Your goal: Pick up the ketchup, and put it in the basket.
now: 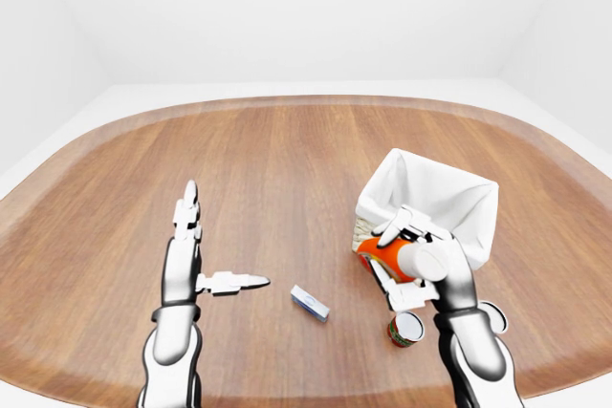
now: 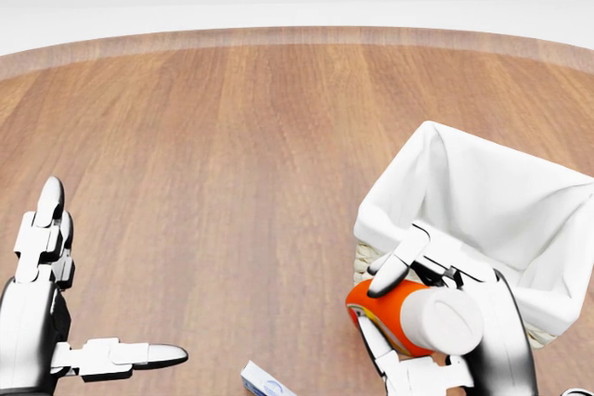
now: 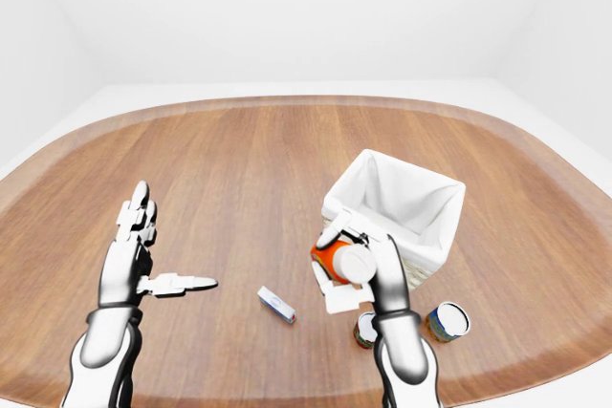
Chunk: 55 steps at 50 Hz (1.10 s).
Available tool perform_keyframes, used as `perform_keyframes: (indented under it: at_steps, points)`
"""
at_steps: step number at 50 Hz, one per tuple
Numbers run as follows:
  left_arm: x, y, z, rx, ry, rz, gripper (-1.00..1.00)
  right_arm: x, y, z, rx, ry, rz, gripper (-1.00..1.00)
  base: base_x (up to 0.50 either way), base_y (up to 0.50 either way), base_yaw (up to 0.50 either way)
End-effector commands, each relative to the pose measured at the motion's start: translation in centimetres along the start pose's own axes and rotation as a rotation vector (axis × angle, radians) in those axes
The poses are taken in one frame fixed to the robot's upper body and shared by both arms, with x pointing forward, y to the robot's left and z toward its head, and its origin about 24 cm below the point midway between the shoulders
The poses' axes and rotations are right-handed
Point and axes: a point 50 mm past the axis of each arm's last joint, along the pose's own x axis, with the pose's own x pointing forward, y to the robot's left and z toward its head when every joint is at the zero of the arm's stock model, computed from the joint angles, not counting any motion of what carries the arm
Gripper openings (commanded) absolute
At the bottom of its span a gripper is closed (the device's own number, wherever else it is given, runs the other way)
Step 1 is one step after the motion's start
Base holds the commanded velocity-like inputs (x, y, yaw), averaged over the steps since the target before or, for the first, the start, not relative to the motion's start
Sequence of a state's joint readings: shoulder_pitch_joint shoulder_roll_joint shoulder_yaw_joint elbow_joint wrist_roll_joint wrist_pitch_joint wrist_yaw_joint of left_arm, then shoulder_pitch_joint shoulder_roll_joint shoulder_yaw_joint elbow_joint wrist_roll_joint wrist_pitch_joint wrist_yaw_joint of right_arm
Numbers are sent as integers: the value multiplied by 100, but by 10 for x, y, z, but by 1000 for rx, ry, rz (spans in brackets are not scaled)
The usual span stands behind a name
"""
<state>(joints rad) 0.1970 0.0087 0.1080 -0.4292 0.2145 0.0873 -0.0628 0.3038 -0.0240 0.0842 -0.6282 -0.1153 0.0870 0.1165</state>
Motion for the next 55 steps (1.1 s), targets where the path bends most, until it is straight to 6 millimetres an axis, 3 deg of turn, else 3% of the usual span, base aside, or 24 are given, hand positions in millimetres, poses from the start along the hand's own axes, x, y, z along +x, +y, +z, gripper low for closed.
perform_keyframes:
  at_steps: [1, 10, 13, 27, 36, 55]
  points:
    - [0, 1, 2, 3, -9, 2, 100, 3, -7, 6, 20, -34, -53, -100, 0, 0, 0]
    - [0, 0, 1, 4, -3, 0, 100, 3, -14, 21, -11, -104, -71, -100, 0, 0, 0]
    - [0, 0, 0, 5, -1, 1, 100, 6, -19, 41, -65, -199, -78, -100, 0, 0, 0]
    - [1, -1, 0, 6, 1, -3, 100, 19, -31, 82, -318, -387, -63, -100, 0, 0, 0]
    - [1, -3, 1, 7, -3, -6, 100, 34, -41, 93, -483, -413, -50, -100, 0, 0, 0]
    - [1, -7, 0, 10, 1, -18, 100, 79, -61, 81, -672, -293, -35, -100, 0, 0, 0]
